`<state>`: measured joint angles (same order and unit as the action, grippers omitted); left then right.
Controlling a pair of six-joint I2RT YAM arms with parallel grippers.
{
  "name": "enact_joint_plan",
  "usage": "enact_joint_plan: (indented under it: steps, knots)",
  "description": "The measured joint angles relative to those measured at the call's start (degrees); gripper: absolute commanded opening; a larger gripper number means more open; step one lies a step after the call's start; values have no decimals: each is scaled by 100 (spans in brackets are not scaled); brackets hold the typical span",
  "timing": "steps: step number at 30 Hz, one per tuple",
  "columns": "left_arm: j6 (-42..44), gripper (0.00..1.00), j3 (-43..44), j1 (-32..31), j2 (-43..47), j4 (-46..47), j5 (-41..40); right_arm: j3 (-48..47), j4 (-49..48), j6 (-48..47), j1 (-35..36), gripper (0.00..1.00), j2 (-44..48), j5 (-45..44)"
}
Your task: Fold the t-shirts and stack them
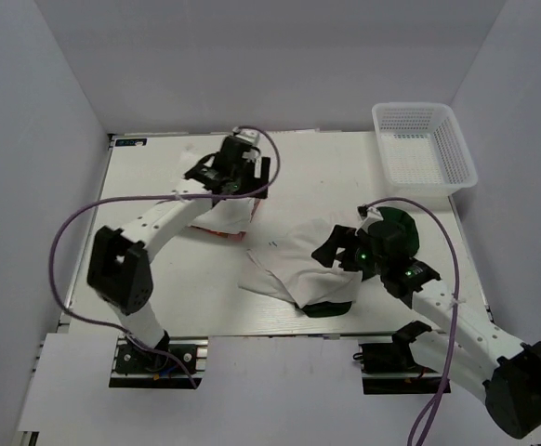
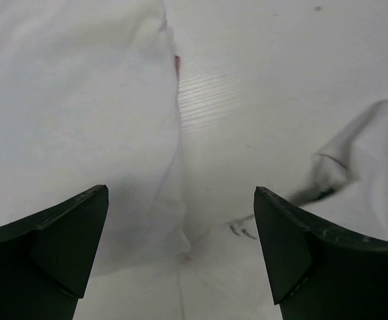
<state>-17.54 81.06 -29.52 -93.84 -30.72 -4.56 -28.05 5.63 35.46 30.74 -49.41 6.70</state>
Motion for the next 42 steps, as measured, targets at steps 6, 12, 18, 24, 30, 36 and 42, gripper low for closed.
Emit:
enact_joint_plan:
  steps: [6, 12, 18, 24, 30, 36, 42]
  knots:
    - [713, 100, 345, -710, -1375, -433, -2063, 369, -444, 87, -2, 90, -599, 702]
    - [844, 100, 205, -737, -1840, -330, -3045, 431, -638, 166, -2, 90, -929, 1036]
    - [1001, 100, -317, -667, -1779, 466, -3366, 431, -898, 192, -2, 90, -1064, 1193]
    - [1176, 100, -472, -380, -1851, 1010, -3390, 431, -1110, 232, -4, 90, -1283, 1322]
    - [1178, 100, -66, 227, -2310, 1257, -3383, 431, -1226, 267, -4, 90, -1357, 1366]
    - [1121, 100, 699, 1099, -2824, 1375, -3316, 428, -1233, 267, -4, 90, -1427, 1362]
    - [1631, 100, 1421, 1694, -3410, 1749, -3145, 310, -1217, 240, -48, 90, -1646, 1285]
